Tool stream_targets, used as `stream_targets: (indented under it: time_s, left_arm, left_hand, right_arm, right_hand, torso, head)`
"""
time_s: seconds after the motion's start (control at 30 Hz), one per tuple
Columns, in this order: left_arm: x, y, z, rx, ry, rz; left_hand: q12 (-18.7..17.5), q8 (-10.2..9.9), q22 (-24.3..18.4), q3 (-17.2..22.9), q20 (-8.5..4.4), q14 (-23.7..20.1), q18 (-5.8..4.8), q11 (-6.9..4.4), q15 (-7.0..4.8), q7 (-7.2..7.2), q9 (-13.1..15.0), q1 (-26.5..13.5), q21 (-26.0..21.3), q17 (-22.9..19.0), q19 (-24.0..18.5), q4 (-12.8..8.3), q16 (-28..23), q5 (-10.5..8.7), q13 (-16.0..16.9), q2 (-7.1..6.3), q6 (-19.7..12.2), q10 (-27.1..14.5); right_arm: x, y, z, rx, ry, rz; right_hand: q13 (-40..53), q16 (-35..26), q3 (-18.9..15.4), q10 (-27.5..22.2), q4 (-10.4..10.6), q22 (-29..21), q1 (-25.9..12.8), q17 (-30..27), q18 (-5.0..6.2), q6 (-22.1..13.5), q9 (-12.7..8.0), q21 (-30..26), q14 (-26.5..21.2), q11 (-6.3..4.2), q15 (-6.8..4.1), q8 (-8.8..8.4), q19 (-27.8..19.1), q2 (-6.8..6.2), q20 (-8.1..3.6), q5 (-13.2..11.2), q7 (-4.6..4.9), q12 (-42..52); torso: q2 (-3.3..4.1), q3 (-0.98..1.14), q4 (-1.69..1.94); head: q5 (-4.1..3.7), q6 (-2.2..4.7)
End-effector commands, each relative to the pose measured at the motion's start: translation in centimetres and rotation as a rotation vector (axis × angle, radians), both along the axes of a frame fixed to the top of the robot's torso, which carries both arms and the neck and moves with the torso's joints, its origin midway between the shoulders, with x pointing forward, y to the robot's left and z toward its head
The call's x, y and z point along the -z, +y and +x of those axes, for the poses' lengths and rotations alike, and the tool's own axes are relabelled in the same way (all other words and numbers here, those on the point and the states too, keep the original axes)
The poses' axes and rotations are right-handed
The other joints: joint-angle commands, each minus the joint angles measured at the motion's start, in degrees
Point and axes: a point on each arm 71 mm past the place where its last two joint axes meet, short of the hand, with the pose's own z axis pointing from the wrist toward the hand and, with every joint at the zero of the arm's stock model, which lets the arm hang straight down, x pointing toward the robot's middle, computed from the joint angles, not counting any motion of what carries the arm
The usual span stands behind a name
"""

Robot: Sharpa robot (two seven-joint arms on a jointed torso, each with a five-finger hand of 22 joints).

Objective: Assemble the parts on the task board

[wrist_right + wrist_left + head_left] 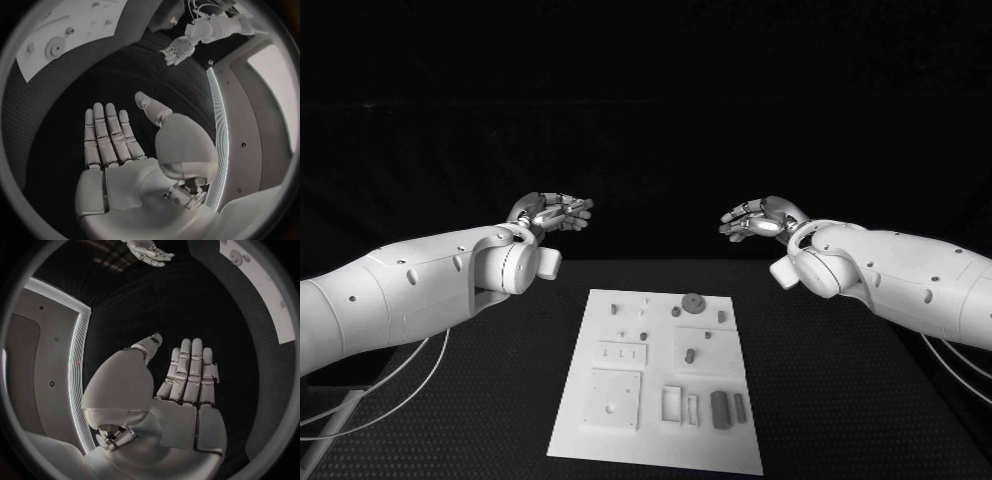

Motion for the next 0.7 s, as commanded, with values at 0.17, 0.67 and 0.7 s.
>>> stream_targets:
  time_s: [0.17, 0.67, 0.7]
  left_arm:
    - [-0.1, -2.0, -1.6, 0.167, 0.008, -0.01]
    - [-0.9, -3.5, -4.1, 0.274, -0.001, -0.096]
    - [-0.9, -3.5, -4.1, 0.273, -0.001, -0.095]
  left_hand:
    - [-2.4, -4.7, -3.3, -0.4, -2.82, 8.4, -0.19, -2.25, -3.34, -1.5, -3.9, -4.4, 0.8, 0.5, 8.0, -14.0, -0.6, 0.22, -1.2, 4.43, 8.2, 8.1]
    - [-7.7, -8.1, -4.2, 2.1, -4.94, 7.4, -2.68, 0.15, -2.54, 0.11, -4.8, -11.1, 0.8, 1.2, 7.3, -17.5, -2.8, -1.23, -3.1, 1.67, 5.9, 4.7]
    - [-7.8, -8.2, -4.3, 2.1, -5.0, 7.3, -2.77, 0.22, -2.5, 0.16, -4.8, -11.3, 0.8, 1.2, 7.3, -17.4, -2.9, -1.28, -3.1, 1.5, 5.8, 4.5]
  right_arm:
    - [0.4, 1.3, 0.0, -0.218, -0.089, -0.375]
    - [1.4, 3.3, -0.2, -0.348, -0.285, -0.681]
    - [1.5, 3.5, -0.2, -0.356, -0.291, -0.694]
  right_hand:
    - [1.4, 4.5, 7.1, 8.3, 0.0, -0.6, 1.8, 3.7, 4.8, 8.3, -0.3, 3.5, 13.0, -3.14, -5.83, 0.46, 13.9, -1.45, -0.68, -0.3, -0.55, 0.8]
    - [1.0, 24.4, 7.0, 12.1, -0.9, 7.3, 3.1, 19.2, 6.32, 12.3, -1.8, 19.6, 32.2, -5.16, -11.5, -3.43, 38.1, -2.92, -10.8, -2.1, -1.03, -4.5]
    - [0.9, 25.5, 6.8, 12.0, -1.0, 7.8, 3.0, 19.9, 6.32, 12.2, -1.8, 20.3, 32.2, -5.07, -11.53, -3.64, 38.3, -3.27, -11.08, -2.2, -1.07, -4.8]
  torso:
    - [1.37, -0.13, 0.53]
    - [5.4, -0.31, 2.8]
    - [5.67, -0.33, 2.95]
  head:
    - [-0.73, -0.23]
    - [-3.14, 1.5]
    - [-3.26, 1.67]
